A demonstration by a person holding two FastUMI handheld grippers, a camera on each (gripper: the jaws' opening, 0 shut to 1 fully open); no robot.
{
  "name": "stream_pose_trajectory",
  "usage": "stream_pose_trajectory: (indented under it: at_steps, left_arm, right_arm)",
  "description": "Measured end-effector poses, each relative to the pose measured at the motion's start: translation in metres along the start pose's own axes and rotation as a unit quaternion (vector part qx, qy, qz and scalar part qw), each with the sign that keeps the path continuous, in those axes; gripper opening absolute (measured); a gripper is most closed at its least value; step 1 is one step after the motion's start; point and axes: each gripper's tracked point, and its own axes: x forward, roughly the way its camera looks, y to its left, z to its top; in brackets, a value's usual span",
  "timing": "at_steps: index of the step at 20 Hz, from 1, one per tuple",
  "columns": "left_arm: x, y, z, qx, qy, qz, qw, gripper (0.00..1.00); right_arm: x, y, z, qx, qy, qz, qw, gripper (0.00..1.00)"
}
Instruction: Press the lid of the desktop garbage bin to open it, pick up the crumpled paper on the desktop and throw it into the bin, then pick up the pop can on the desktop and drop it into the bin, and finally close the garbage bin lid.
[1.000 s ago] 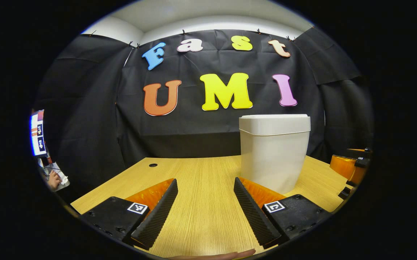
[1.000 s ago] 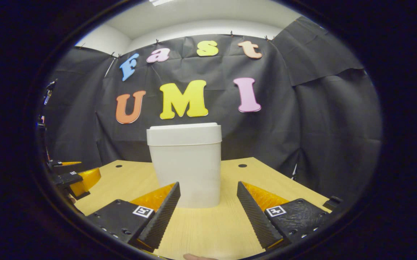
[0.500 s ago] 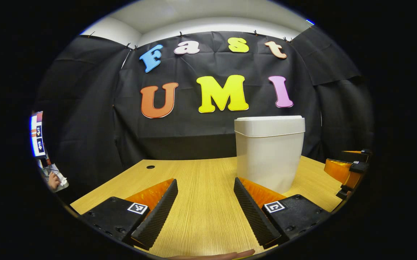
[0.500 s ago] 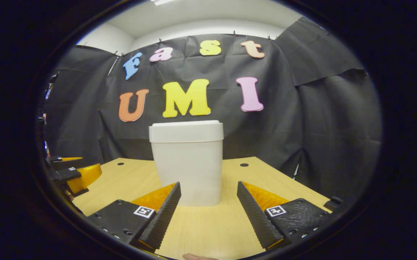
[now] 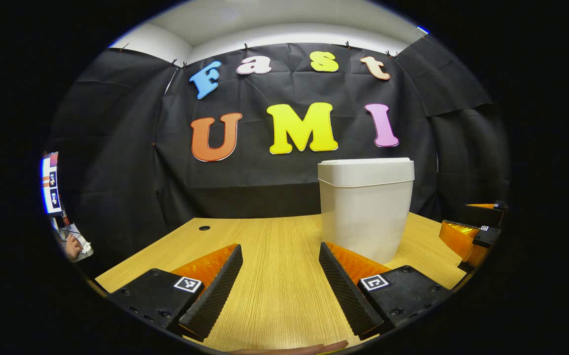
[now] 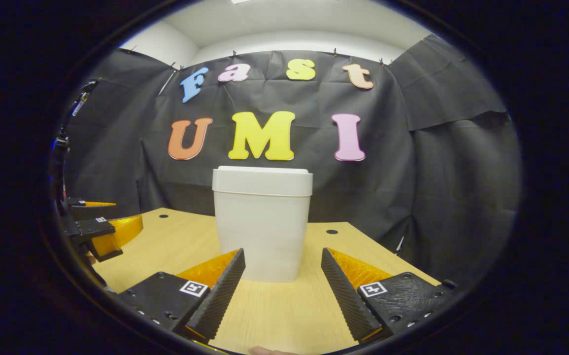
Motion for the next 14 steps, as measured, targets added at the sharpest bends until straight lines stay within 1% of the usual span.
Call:
stream_pose_trajectory:
  at_steps: [1,2,5,11,14]
  left_arm:
    - [0.0002,0.0007,-0.0002,0.000,0.001,0.000,1.000,1.00]
    - [0.0011,0.0013,-0.0008,-0.002,0.003,0.000,1.000,1.00]
    - [0.0026,0.0028,-0.0040,-0.004,0.009,0.003,1.000,1.00]
    - [0.0010,-0.0021,-0.0022,-0.001,0.004,0.004,1.000,1.00]
    - [-0.0002,-0.0022,-0.0001,0.005,0.002,0.010,1.000,1.00]
  right_arm:
    - [0.0005,-0.0010,-0.0005,0.002,0.002,-0.002,1.000,0.96]
    - [0.0001,-0.0003,-0.0012,0.007,0.004,0.000,1.000,0.95]
    - [0.0024,0.0004,-0.0057,0.016,0.012,0.003,1.000,0.95]
    - [0.0025,-0.0009,-0.0069,0.012,0.006,0.001,1.000,0.95]
    - [0.0015,-0.0040,-0.0103,0.007,0.005,0.001,1.000,0.95]
